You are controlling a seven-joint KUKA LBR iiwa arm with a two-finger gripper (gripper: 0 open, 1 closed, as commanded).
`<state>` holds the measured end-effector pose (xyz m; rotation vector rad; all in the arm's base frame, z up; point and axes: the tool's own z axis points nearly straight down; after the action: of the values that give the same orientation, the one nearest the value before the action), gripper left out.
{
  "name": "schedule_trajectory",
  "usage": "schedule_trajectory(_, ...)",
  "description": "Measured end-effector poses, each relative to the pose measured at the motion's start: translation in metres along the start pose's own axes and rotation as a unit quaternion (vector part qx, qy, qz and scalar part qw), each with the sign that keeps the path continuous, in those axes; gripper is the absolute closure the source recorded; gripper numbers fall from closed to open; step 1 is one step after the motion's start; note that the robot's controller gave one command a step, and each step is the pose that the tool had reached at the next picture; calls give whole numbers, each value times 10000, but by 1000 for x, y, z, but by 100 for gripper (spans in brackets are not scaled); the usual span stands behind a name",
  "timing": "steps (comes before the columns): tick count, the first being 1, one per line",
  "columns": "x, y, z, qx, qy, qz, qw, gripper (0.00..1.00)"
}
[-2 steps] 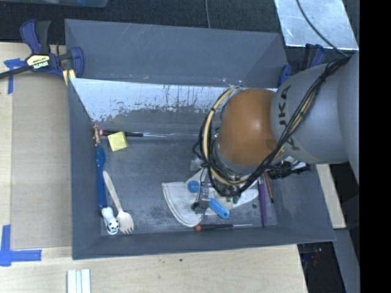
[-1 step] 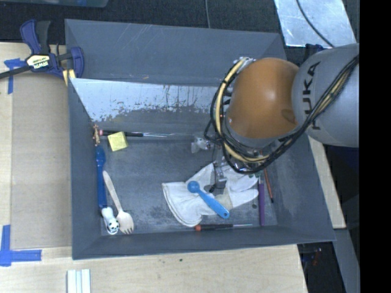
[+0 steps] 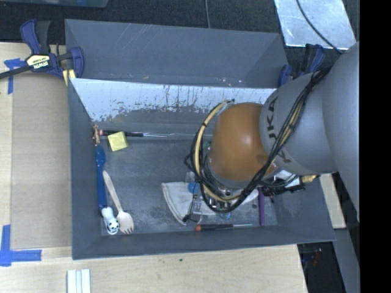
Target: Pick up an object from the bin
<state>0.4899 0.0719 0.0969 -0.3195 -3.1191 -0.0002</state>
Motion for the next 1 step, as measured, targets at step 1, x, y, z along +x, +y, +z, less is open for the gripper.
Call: schedule_trajectory(1,-26,-4,26,-26,-149,-781,9968,0)
